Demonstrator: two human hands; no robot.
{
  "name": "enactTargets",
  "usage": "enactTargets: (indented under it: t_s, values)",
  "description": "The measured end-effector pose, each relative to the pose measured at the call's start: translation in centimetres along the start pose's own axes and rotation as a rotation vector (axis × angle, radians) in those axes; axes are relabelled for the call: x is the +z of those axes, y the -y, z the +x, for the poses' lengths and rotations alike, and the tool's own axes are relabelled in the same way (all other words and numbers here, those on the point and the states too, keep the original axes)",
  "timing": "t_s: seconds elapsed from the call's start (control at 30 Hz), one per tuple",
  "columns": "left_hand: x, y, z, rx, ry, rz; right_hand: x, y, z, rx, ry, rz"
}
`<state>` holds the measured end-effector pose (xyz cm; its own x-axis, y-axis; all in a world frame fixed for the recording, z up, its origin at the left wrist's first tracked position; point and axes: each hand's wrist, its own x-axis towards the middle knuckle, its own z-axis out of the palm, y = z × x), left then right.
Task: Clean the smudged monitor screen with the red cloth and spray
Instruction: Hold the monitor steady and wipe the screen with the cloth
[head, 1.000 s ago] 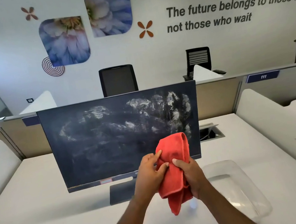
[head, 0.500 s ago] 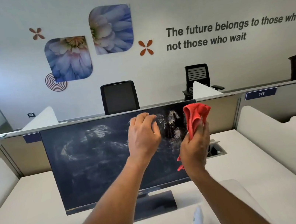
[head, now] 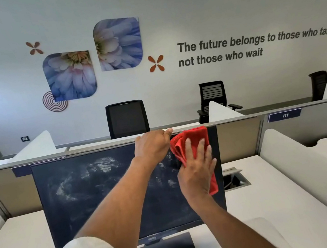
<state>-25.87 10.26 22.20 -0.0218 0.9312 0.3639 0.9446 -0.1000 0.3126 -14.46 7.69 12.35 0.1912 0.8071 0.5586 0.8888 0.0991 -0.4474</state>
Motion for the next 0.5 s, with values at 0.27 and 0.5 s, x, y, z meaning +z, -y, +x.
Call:
enactTargets:
  t_s: [0.27,0.5]
  values:
    - [1.1,0.3,0.5,-0.029,-0.125,-0.058,2.5,-0.1,-0.8,-0.253,-0.048,-0.134]
    - [1.4,0.2,0.4,-0.022,-0.122,-0.074,1.5,-3.3,2.5,-0.037,-0.100,-0.121]
